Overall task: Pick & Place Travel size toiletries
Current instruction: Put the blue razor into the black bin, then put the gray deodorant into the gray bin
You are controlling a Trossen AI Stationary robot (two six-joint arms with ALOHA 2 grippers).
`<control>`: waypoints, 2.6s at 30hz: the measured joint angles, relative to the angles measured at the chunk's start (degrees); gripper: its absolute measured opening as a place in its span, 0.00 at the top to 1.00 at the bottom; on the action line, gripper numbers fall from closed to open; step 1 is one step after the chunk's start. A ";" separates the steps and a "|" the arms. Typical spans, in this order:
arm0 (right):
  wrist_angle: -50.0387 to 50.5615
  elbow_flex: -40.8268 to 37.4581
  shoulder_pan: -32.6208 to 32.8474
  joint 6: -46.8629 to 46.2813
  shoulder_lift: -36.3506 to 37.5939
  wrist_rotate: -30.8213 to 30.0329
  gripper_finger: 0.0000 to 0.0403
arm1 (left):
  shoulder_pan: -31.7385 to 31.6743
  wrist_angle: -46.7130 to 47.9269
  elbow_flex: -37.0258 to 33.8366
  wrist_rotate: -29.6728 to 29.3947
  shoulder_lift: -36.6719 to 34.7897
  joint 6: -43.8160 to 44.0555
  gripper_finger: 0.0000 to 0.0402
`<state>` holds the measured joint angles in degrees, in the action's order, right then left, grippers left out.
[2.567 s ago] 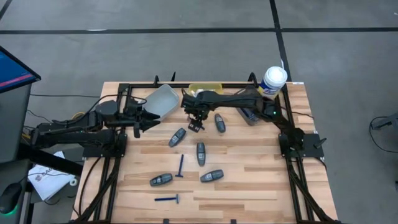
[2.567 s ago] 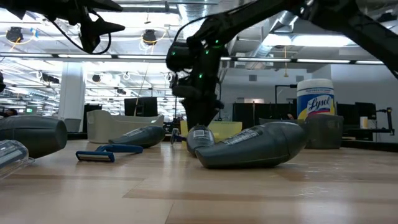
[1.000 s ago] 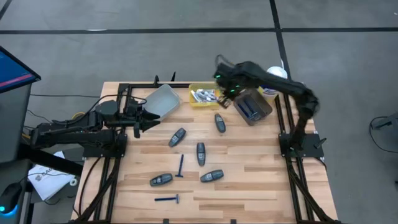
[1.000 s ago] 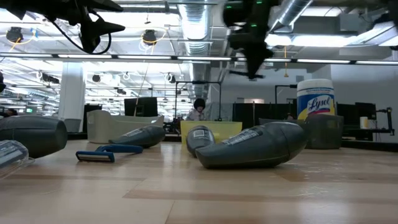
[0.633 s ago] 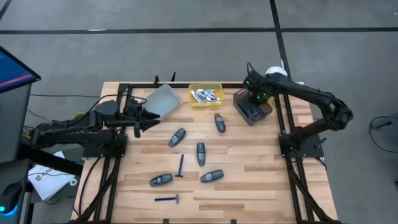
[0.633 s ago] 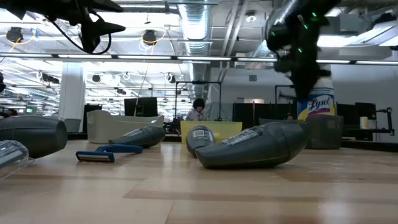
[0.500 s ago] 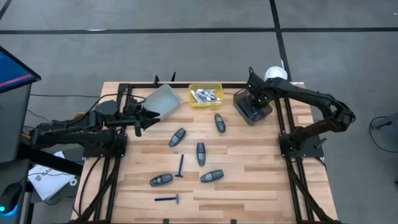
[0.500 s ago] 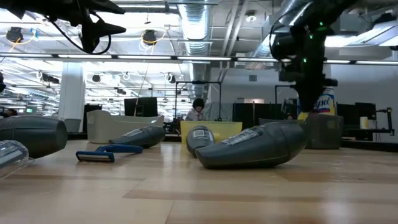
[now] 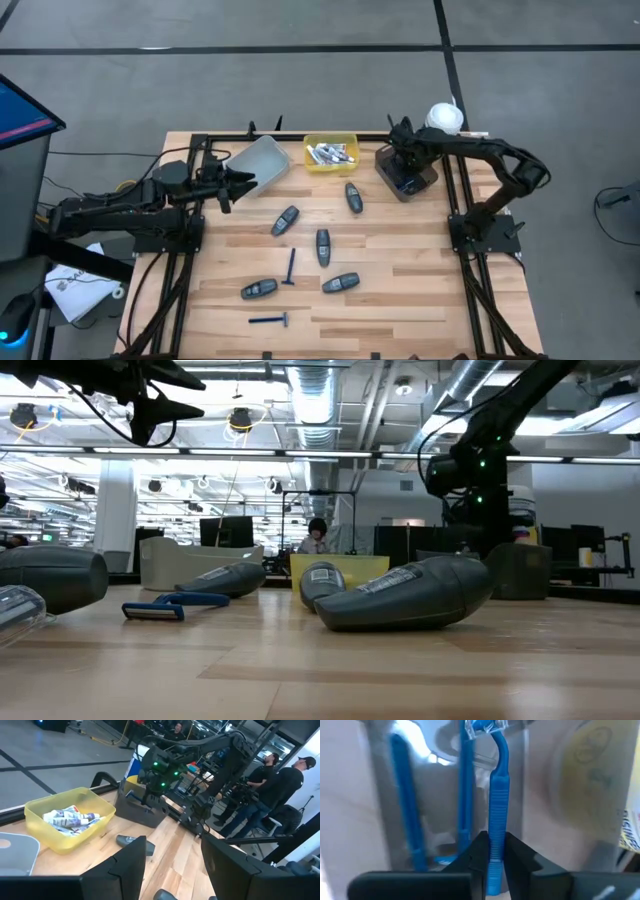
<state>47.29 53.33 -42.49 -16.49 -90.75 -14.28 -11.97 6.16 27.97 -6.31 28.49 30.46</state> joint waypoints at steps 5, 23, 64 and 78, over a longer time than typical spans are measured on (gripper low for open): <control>0.00 0.03 0.10 0.57 -2.00 -0.71 0.87 | 0.00 -0.03 0.00 -0.22 0.00 -0.11 0.54; 9.05 16.12 6.22 1.86 1.38 0.77 0.59 | 0.00 -0.30 0.00 3.78 5.46 -5.33 0.51; 20.78 27.51 35.79 -24.10 15.86 -4.10 0.54 | 13.37 0.53 11.61 -16.75 60.44 -8.67 0.31; 19.78 27.56 38.00 -24.24 15.34 -3.90 0.58 | 13.36 -0.34 11.76 -16.35 66.93 -5.32 0.39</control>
<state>67.07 80.88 -4.49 -40.73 -75.42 -18.17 1.40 5.82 39.72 -22.66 95.42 25.14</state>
